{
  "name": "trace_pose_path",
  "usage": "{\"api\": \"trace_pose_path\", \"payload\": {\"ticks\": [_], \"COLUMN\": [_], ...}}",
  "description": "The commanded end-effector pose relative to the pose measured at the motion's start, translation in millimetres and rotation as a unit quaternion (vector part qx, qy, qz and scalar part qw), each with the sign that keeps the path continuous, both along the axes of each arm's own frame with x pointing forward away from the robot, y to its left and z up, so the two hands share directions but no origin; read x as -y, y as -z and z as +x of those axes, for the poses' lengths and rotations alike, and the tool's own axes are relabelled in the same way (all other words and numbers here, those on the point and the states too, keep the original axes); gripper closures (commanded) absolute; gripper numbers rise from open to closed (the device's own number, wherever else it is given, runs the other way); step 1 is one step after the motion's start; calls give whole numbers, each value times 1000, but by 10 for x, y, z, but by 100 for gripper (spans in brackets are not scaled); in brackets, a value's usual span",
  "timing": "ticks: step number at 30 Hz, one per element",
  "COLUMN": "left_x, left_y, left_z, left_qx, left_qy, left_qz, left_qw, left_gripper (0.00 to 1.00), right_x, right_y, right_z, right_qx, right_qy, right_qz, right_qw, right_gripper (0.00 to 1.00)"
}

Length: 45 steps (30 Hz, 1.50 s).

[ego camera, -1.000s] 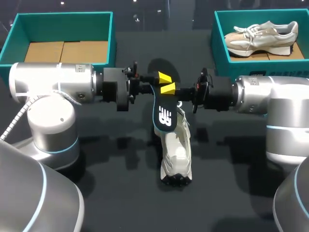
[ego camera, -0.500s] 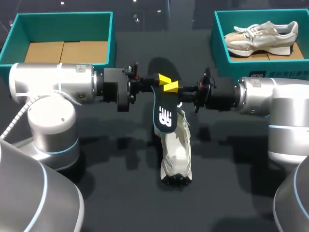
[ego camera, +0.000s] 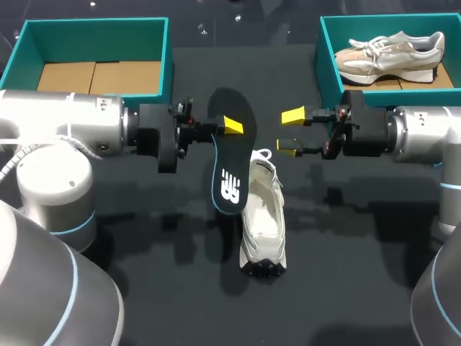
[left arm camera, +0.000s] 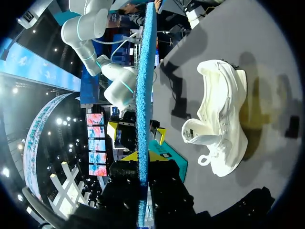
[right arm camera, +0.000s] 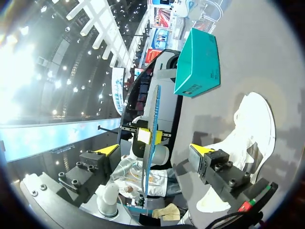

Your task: Take the shoe out of the shoebox, open the shoe tongue, remove and reinsert the insole, then place the shoe into the shoebox

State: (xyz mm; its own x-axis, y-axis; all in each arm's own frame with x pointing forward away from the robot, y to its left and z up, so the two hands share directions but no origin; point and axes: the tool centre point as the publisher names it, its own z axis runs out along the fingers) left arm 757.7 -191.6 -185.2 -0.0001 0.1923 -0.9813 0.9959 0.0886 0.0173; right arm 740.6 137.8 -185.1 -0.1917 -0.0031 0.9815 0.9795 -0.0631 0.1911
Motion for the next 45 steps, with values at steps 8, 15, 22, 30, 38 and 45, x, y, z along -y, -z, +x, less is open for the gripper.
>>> {"api": "trace_pose_path", "payload": {"ticks": [8, 15, 22, 30, 38, 45], "left_x": [56, 54, 61, 61, 61, 75], "left_y": [-63, -95, -153, -153, -153, -118], "left_z": [-160, -388, -535, -535, -535, -733], "left_qx": [-45, -135, -216, -216, -216, -233], "left_qy": [27, 53, 87, 87, 87, 75], "left_qz": [19, -5, -23, -23, -23, -41], "left_qw": [998, 990, 972, 972, 972, 969], "left_gripper": [100, 100, 100, 100, 100, 100], "right_x": [75, 405, 503, 503, 503, 638], "right_y": [-19, 109, 281, 281, 281, 291], "right_z": [-69, -189, -239, -239, -239, -375], "right_qx": [52, 245, 325, 325, 325, 418], "right_qy": [-8, -28, -100, -100, -100, -126], "right_qz": [-58, -122, -229, -229, -229, -291], "right_qw": [997, 961, 912, 912, 912, 852], "right_gripper": [0, 0, 0, 0, 0, 0]}}
